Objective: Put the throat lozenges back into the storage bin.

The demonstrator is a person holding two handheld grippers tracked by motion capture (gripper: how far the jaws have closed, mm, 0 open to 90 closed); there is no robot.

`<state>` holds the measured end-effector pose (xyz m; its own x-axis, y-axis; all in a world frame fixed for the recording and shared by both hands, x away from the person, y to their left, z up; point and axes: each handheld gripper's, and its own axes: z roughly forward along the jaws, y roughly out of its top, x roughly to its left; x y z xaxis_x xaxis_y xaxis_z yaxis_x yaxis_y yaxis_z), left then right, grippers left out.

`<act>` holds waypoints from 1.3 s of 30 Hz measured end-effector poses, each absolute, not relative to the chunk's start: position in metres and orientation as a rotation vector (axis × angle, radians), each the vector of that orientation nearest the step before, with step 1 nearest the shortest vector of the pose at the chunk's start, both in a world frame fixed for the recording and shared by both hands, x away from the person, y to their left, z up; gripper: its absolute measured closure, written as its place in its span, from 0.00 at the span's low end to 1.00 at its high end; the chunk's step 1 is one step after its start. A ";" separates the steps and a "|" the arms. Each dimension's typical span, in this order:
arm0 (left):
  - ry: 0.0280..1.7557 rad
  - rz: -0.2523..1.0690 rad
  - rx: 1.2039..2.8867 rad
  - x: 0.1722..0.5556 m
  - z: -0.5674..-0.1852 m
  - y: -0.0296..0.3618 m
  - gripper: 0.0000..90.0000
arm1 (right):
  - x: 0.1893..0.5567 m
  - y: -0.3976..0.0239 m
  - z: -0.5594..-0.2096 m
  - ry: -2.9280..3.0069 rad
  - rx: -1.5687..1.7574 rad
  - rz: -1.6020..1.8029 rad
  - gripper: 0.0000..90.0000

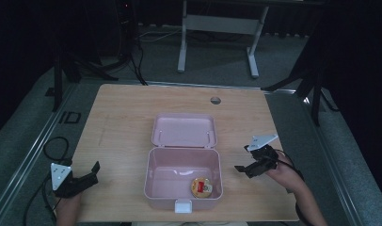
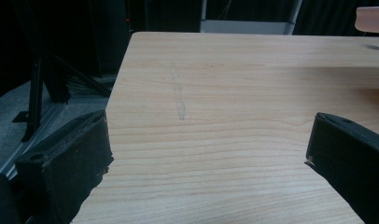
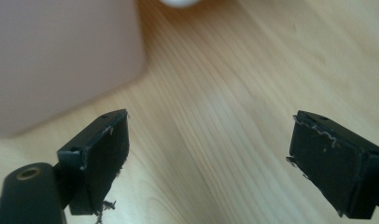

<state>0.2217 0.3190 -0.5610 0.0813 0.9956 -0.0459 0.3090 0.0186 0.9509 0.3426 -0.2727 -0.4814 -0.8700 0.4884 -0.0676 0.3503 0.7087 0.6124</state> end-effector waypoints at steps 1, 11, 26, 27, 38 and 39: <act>1.381 0.955 1.449 0.222 -0.561 0.319 0.00 | 0.344 -0.275 -0.487 2.684 0.693 0.891 0.13; 1.381 0.954 1.449 0.222 -0.561 0.319 0.00 | 0.349 -0.308 -0.536 2.518 0.934 0.903 0.13; 1.381 0.955 1.449 0.222 -0.561 0.319 0.00 | 0.343 -0.352 -0.549 2.268 1.194 0.927 0.13; 1.381 0.955 1.449 0.222 -0.561 0.319 0.00 | 0.343 -0.354 -0.549 2.246 1.213 0.934 0.13; 1.382 0.954 1.449 0.222 -0.561 0.319 0.00 | 0.334 -0.382 -0.549 1.965 1.354 0.992 0.14; 1.382 0.954 1.448 0.222 -0.561 0.319 0.00 | 0.334 -0.383 -0.550 1.944 1.358 0.994 0.14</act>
<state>0.2218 0.3191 -0.5610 0.0811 0.9956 -0.0473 0.3091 0.0200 0.9508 0.3337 -0.3834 -0.5495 -0.3279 0.9442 -0.0321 0.5263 0.2108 0.8237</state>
